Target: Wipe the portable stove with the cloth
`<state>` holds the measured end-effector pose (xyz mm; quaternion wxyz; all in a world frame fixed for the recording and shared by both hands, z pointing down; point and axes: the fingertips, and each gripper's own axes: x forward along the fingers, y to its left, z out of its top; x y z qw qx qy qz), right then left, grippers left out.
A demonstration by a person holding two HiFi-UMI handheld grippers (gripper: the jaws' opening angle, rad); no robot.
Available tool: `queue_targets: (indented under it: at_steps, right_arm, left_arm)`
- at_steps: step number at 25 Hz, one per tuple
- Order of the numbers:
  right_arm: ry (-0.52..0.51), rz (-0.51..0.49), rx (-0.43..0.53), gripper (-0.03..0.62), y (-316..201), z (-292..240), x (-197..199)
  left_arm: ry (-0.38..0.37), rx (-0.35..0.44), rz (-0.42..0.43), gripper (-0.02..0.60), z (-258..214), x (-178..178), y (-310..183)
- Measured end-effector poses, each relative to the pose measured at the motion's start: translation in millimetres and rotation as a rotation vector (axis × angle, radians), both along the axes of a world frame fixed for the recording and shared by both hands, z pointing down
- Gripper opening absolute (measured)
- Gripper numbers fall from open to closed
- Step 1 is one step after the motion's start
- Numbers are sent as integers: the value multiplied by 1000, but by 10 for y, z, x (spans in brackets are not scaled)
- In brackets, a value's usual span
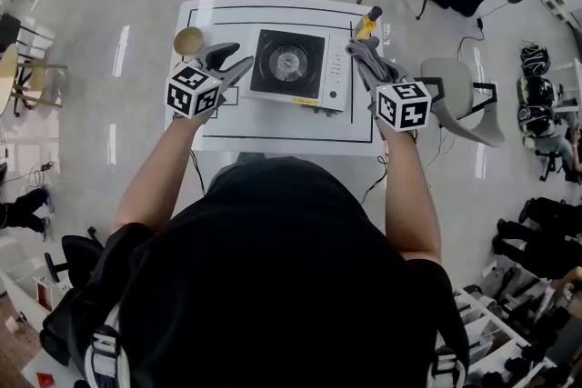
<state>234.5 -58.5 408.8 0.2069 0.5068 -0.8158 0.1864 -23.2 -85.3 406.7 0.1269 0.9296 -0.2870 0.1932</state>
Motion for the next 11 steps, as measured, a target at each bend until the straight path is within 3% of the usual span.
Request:
queue_targets:
  at_steps: [11]
  right_arm:
    - [-67,41,115,115,334,-434,189]
  left_arm:
    - [54,47,-17,173,-419,102,322]
